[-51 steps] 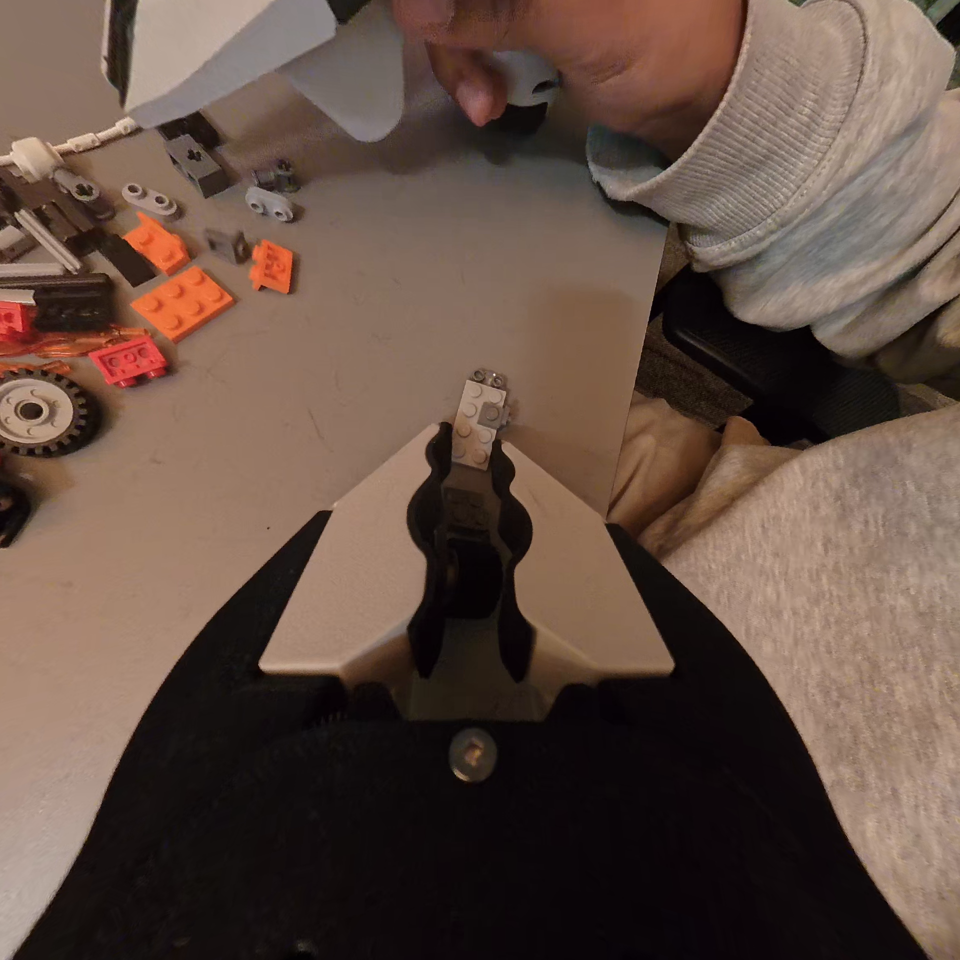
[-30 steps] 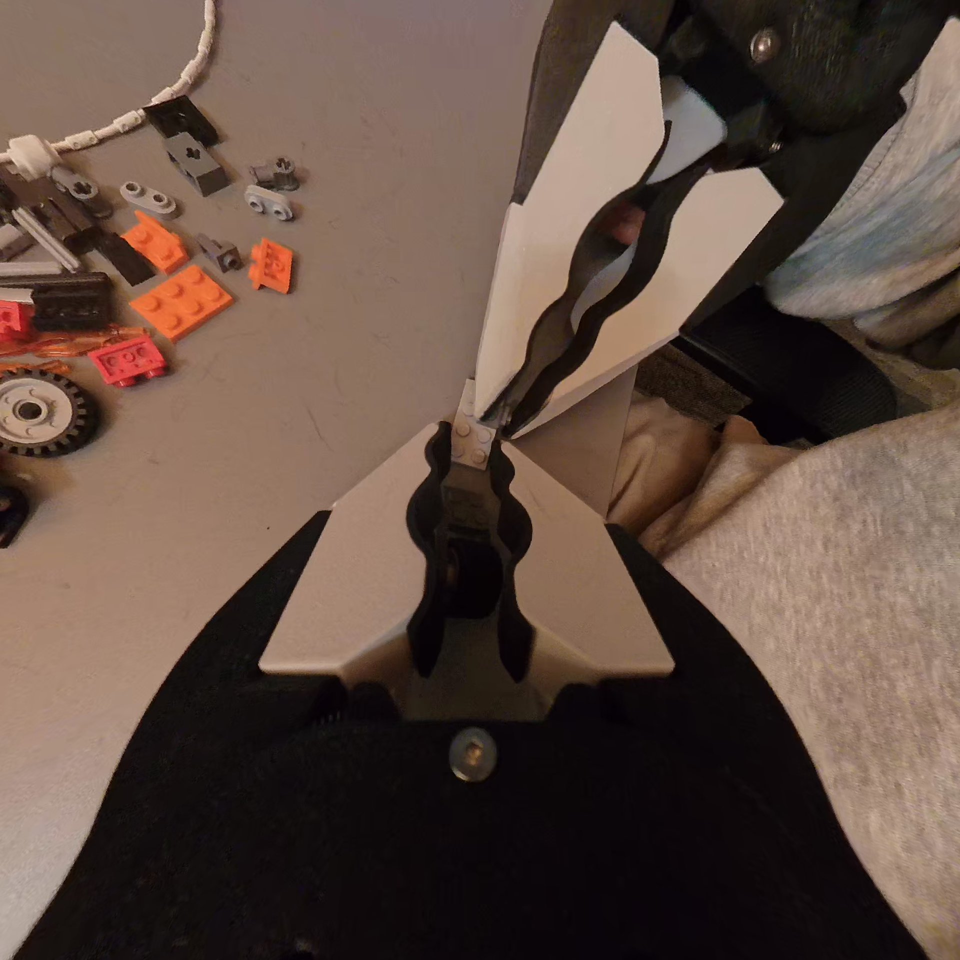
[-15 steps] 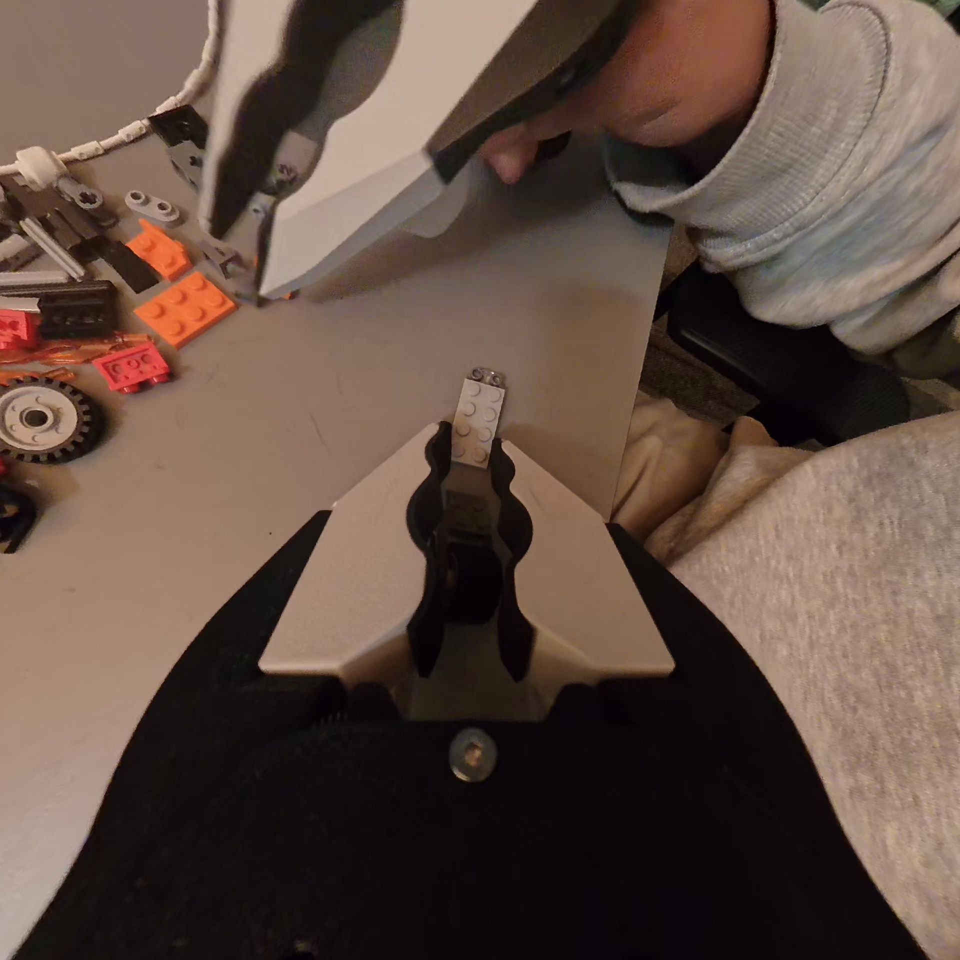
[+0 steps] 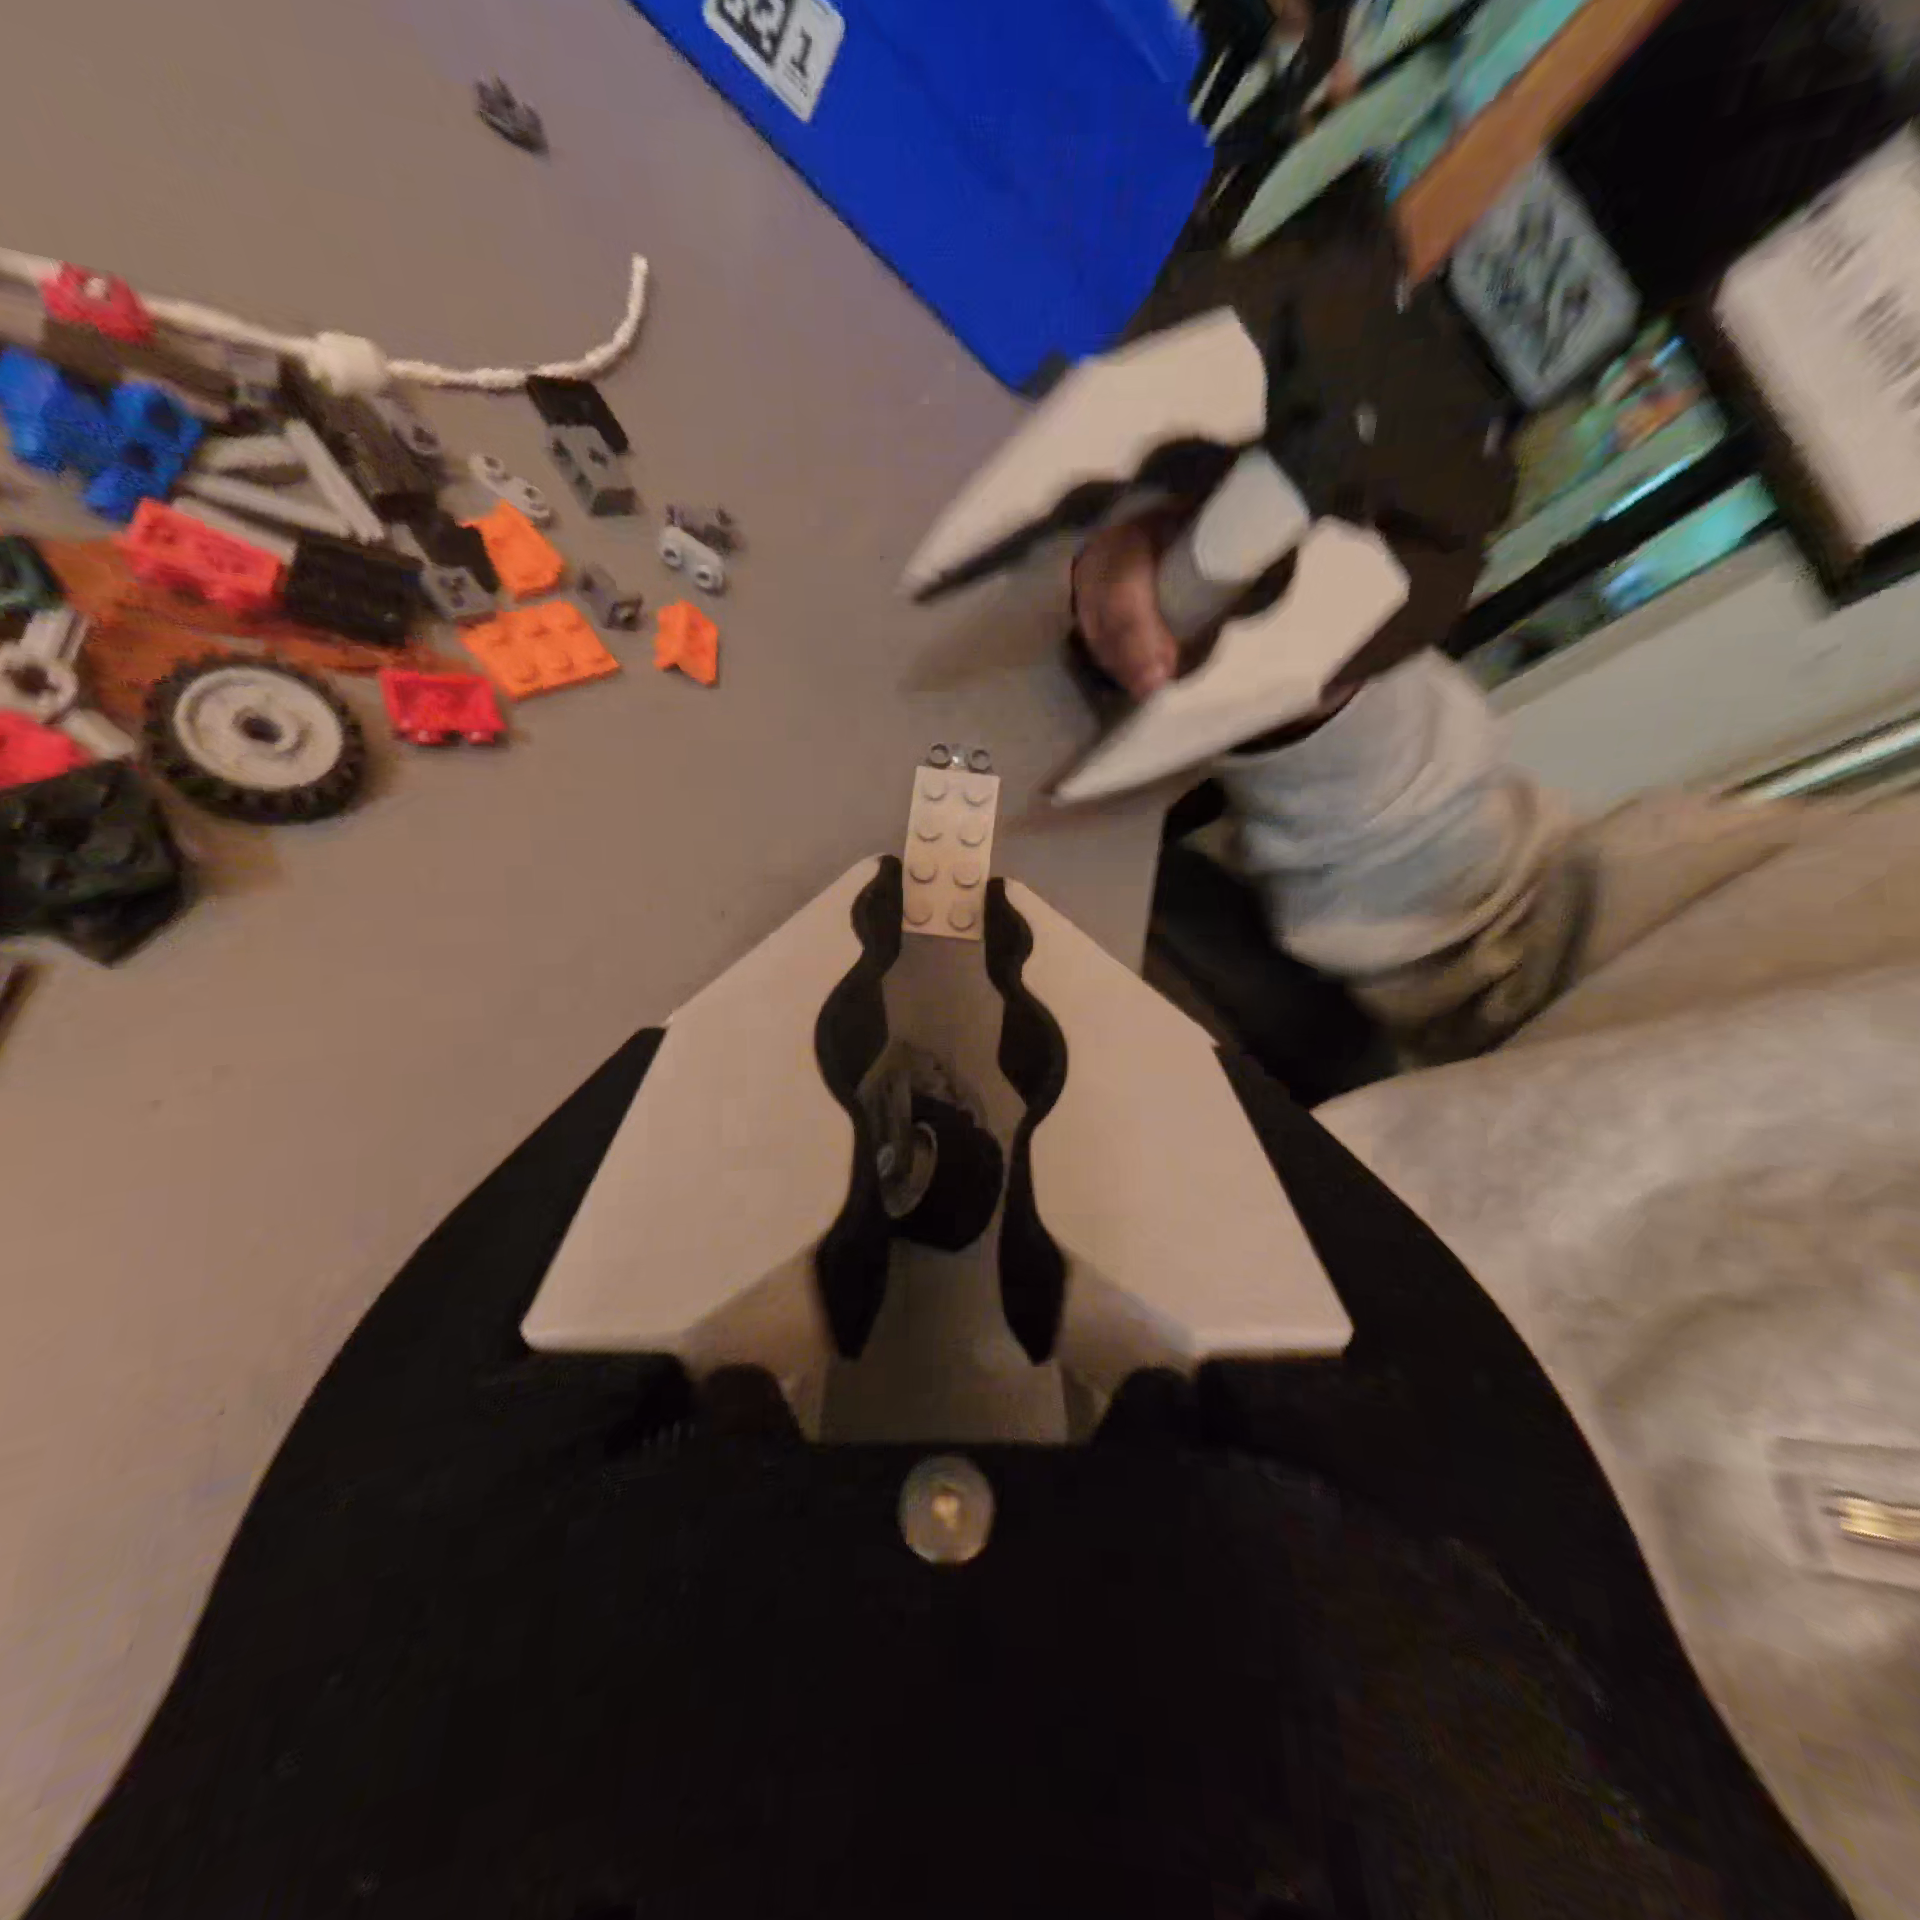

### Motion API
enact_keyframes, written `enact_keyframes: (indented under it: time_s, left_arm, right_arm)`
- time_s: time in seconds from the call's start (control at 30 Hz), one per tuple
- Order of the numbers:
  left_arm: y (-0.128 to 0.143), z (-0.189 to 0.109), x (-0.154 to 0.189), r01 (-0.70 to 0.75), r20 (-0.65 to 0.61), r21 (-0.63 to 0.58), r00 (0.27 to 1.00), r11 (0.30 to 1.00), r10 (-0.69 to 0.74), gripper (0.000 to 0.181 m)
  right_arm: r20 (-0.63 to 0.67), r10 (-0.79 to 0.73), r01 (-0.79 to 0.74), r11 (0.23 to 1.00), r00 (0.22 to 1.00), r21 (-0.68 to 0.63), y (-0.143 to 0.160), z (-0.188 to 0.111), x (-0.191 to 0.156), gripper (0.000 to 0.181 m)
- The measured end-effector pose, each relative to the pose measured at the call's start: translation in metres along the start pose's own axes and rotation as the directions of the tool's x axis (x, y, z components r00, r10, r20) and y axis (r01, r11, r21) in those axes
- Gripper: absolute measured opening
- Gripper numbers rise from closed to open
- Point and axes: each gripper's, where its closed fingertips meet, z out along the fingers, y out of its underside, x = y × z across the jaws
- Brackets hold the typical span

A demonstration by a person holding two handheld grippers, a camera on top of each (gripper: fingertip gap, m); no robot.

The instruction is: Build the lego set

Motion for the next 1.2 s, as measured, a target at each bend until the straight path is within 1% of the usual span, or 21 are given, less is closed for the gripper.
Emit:
enact_keyframes:
  time_s: [0.03, 0.1, 0.17, 0.27, 0.33, 0.37, 0.47, 0.53, 0.6, 0.67, 0.7, 0.8, 0.83, 0.87, 0.93, 1.0, 1.1, 1.17, 1.2]
  left_arm:
    - [-0.002, -0.003, -0.001, 0.066, -0.047, 0.015, 0.997, 0.998, -0.065, 0.015]
    - [-0.007, -0.008, 0.002, 0.148, -0.147, 0.039, 0.979, 0.988, -0.141, 0.015]
    - [-0.010, -0.011, 0.005, 0.190, -0.214, 0.046, 0.961, 0.981, -0.176, 0.015]
    - [-0.008, -0.013, 0.011, 0.210, -0.279, 0.015, 0.940, 0.978, -0.197, 0.015]
    - [-0.005, -0.013, 0.016, 0.205, -0.306, -0.013, 0.931, 0.979, -0.199, 0.015]
    - [-0.004, -0.013, 0.018, 0.205, -0.318, -0.026, 0.926, 0.978, -0.203, 0.014]
    - [-0.005, -0.015, 0.020, 0.226, -0.354, -0.032, 0.908, 0.974, -0.223, 0.014]
    - [-0.006, -0.016, 0.021, 0.233, -0.369, -0.028, 0.901, 0.972, -0.227, 0.014]
    - [-0.010, -0.018, 0.019, 0.213, -0.356, 0.006, 0.914, 0.977, -0.197, 0.016]
    - [-0.017, -0.021, 0.012, 0.163, -0.298, 0.079, 0.945, 0.983, -0.133, 0.033]
    - [-0.019, -0.023, 0.012, 0.120, -0.275, 0.104, 0.958, 0.987, -0.087, 0.034]
    - [-0.015, -0.019, 0.014, -0.019, -0.195, 0.081, 0.980, 0.997, 0.035, 0.035]
    - [-0.013, -0.016, 0.012, -0.062, -0.153, 0.063, 0.986, 0.996, 0.071, 0.034]
    - [-0.011, -0.013, 0.011, -0.105, -0.123, 0.043, 0.986, 0.994, 0.110, 0.028]
    - [-0.008, -0.010, 0.010, -0.167, -0.078, 0.015, 0.983, 0.986, 0.168, 0.006]
    - [-0.010, -0.012, 0.013, -0.203, -0.075, 0.037, 0.976, 0.979, 0.205, 0.005]
    - [-0.010, -0.013, 0.015, -0.198, -0.095, 0.042, 0.975, 0.979, 0.201, 0.004]
    - [-0.009, -0.012, 0.013, -0.208, -0.068, 0.033, 0.975, 0.978, 0.210, 0.004]
    - [-0.010, -0.011, 0.011, -0.233, -0.031, 0.035, 0.972, 0.972, 0.234, 0.004]
  right_arm:
    - [-0.012, -0.055, 0.055, 0.998, 0.998, 0.015, -0.002, -0.001, -0.004, 0.039]
    - [-0.034, -0.159, 0.159, 0.987, 0.987, 0.007, -0.003, 0.001, -0.008, 0.035]
    - [-0.019, -0.208, 0.208, 0.978, 0.978, -0.008, -0.003, 0.006, -0.011, 0.034]
    - [0.031, -0.222, 0.221, 0.975, 0.975, 0.010, -0.006, 0.011, -0.014, 0.032]
    - [0.065, -0.233, 0.233, 0.972, 0.970, 0.022, -0.009, 0.013, -0.015, 0.022]
    - [0.080, -0.248, 0.247, 0.969, 0.966, 0.018, -0.009, 0.013, -0.016, 0.013]
    - [0.111, -0.277, 0.278, 0.960, 0.955, -0.002, -0.010, 0.013, -0.020, 0.010]
    - [0.126, -0.241, 0.245, 0.969, 0.962, -0.022, -0.010, 0.013, -0.020, 0.008]
    - [0.131, -0.176, 0.184, 0.982, 0.976, -0.048, -0.008, 0.014, -0.018, 0.005]
    - [0.107, -0.118, 0.127, 0.989, 0.987, -0.081, -0.003, 0.015, -0.012, 0.004]
    - [0.107, -0.095, 0.106, 0.989, 0.990, -0.100, 0.000, 0.016, -0.012, 0.004]
    - [0.127, -0.058, 0.073, 0.991, 0.990, -0.116, 0.002, 0.020, -0.016, 0.004]
    - [0.140, -0.050, 0.067, 0.991, 0.989, -0.118, 0.003, 0.021, -0.018, 0.004]
    - [0.152, -0.040, 0.059, 0.991, 0.988, -0.118, 0.002, 0.022, -0.020, 0.004]
    - [0.180, -0.012, 0.033, 0.993, 0.984, -0.111, 0.000, 0.022, -0.024, 0.004]
    - [0.211, 0.030, -0.011, 0.996, 0.977, -0.089, -0.004, 0.020, -0.025, 0.004]
    - [0.248, 0.089, -0.073, 0.995, 0.965, -0.075, -0.006, 0.019, -0.027, 0.003]
    - [0.233, 0.102, -0.087, 0.994, 0.967, -0.072, -0.005, 0.019, -0.025, 0.003]
    - [0.208, 0.099, -0.086, 0.994, 0.973, -0.070, -0.005, 0.019, -0.023, 0.003]
